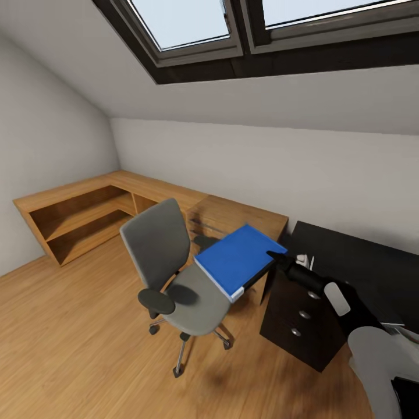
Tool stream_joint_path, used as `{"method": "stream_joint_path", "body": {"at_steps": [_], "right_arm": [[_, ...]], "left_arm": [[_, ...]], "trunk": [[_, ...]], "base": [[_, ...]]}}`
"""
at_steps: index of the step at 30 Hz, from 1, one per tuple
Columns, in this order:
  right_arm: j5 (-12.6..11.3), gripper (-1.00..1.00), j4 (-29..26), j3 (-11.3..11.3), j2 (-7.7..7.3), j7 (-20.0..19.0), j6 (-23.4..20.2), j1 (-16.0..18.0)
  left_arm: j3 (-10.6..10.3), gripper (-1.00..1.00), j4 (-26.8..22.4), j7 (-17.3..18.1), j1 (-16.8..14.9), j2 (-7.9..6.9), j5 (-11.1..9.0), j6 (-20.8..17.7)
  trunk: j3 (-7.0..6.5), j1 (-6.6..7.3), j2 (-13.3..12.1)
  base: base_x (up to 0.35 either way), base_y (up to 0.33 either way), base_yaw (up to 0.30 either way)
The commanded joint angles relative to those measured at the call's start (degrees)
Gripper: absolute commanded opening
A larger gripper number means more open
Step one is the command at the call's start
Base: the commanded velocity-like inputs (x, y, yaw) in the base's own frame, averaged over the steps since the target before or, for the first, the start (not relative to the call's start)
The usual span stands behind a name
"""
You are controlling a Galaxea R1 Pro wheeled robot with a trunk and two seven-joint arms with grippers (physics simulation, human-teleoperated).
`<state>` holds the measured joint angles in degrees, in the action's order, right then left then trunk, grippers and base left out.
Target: In the bedroom, organize the workspace by keeping the computer under the desk, ensuring the monitor is on the desk, placing the keyboard on the desk next to the monitor, placing the mouse on the desk next to the keyboard, moving the folder from the swivel chair onto the desk next to the mouse, stacking the notebook on top of the folder with the pen on top of the notebook, and positioning the swivel chair next to the desk.
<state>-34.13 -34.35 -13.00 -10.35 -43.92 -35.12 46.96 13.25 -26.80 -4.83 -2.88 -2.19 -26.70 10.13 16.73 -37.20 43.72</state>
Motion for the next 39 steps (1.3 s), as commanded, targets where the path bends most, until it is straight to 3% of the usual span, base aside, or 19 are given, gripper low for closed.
{"method": "stream_joint_path", "body": {"at_steps": [1, 9, 23, 24, 25, 31, 39], "right_arm": [[-0.23, -1.0, 0.27, -0.17, -0.08, -0.09, -0.38, 0.03], [-0.23, -1.0, 0.41, -0.18, -0.56, -0.12, -0.39, 0.01], [-0.23, -1.0, 1.49, -0.72, -0.92, -0.04, -0.39, -0.03], [-0.23, -1.0, 2.48, -2.56, -1.35, -0.03, -0.39, -0.03], [-0.12, -1.0, 3.46, -7.5, -1.86, 0.13, -0.39, -0.03], [-0.11, -1.0, 5.12, -10.02, -2.97, 0.68, 0.08, -0.03], [-0.09, -1.0, 6.09, -10.94, -3.26, 0.91, 1.26, -0.03]], "left_arm": [[-0.15, 1.0, -0.01, -0.11, -0.02, -0.01, -0.55, 0.16], [-0.15, 1.0, -0.01, -0.09, -0.02, -0.01, -0.55, 0.15], [-0.07, 1.0, -0.01, -0.09, -0.02, -0.01, -0.55, 0.15], [-0.07, 1.0, -0.01, -0.09, -0.02, -0.01, -0.55, 0.15], [-0.06, 1.0, -0.01, -0.09, -0.02, -0.01, -0.55, 0.15], [-0.17, 1.0, -0.01, -0.09, -0.02, -0.01, -0.55, 0.15], [-0.25, 1.0, -0.01, -0.09, -0.02, 0.01, -0.55, 0.15]], "trunk": [[0.07, -0.01, 0.06], [0.04, -0.01, 0.06], [-0.45, -0.01, 0.06], [-0.48, -0.01, 0.06], [-0.49, -0.01, 0.06], [-0.54, -0.01, 0.06], [-0.54, -0.01, 0.06]], "base": [[0.0, 0.0, 0.0], [0.0, 0.0, -0.032], [0.0, 0.0, -0.239], [0.0, 0.0, -0.26], [0.0, 0.0, -0.242], [0.0, 0.0, -0.222], [0.0, 0.0, -0.252]]}}
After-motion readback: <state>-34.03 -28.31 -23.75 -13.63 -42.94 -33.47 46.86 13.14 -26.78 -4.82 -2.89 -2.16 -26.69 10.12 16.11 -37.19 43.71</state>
